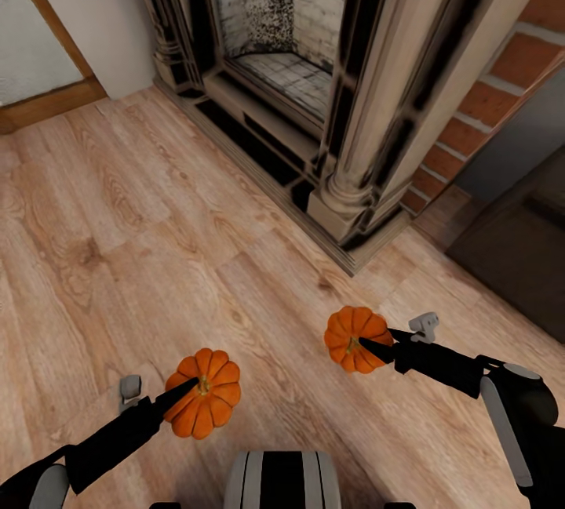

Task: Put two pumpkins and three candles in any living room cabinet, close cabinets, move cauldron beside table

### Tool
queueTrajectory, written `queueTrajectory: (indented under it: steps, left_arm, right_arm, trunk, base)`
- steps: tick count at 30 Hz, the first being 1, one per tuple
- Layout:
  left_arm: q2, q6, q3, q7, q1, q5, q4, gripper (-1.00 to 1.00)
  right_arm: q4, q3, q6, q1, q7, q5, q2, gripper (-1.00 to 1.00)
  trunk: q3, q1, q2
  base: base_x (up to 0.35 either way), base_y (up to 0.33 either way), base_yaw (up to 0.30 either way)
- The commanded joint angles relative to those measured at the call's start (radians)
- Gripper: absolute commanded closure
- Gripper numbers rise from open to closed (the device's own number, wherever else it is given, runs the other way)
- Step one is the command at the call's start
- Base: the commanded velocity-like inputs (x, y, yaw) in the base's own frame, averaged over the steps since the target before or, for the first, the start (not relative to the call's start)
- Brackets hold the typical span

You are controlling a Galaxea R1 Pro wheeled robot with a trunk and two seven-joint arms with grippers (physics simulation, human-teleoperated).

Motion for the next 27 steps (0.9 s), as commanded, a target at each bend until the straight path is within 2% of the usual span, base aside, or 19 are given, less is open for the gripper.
queueTrajectory:
  steps: [1,6,11,15,21,27]
  left_arm:
    - [0.000,0.004,0.000,-0.002,-0.001,0.000,0.000,1.00]
    - [0.000,0.004,-0.002,0.000,-0.002,0.000,0.004,1.00]
    - [0.001,0.004,-0.002,0.000,-0.004,-0.004,0.005,1.00]
    - [-0.001,0.002,-0.002,0.006,-0.004,-0.007,0.008,1.00]
    - [-0.005,-0.006,-0.005,0.053,-0.009,-0.002,0.010,1.00]
    - [-0.008,-0.013,0.005,0.062,-0.011,-0.009,0.015,1.00]
  right_arm:
    - [0.000,-0.002,0.006,0.000,0.002,-0.003,0.000,1.00]
    - [0.000,-0.031,0.003,-0.001,0.002,-0.003,0.001,1.00]
    - [0.000,-0.035,-0.061,0.000,0.000,-0.003,0.002,1.00]
    - [0.000,-0.035,-0.077,0.003,0.000,-0.004,0.002,1.00]
    - [0.000,-0.034,-0.078,0.097,-0.011,-0.002,0.009,1.00]
    - [-0.001,-0.025,-0.056,0.114,-0.048,-0.001,0.007,1.00]
  trunk:
    - [0.004,-0.001,0.000]
    - [0.028,-0.003,0.001]
    - [0.056,-0.005,0.002]
    - [0.078,-0.007,0.003]
    - [0.111,-0.010,0.005]
    - [0.144,-0.012,0.006]
  base:
    - [0.000,0.000,-0.003]
    - [0.000,0.000,-0.001]
    - [0.000,0.000,0.000]
    - [0.000,0.000,0.000]
    - [0.000,0.000,0.000]
    - [0.000,0.000,0.000]
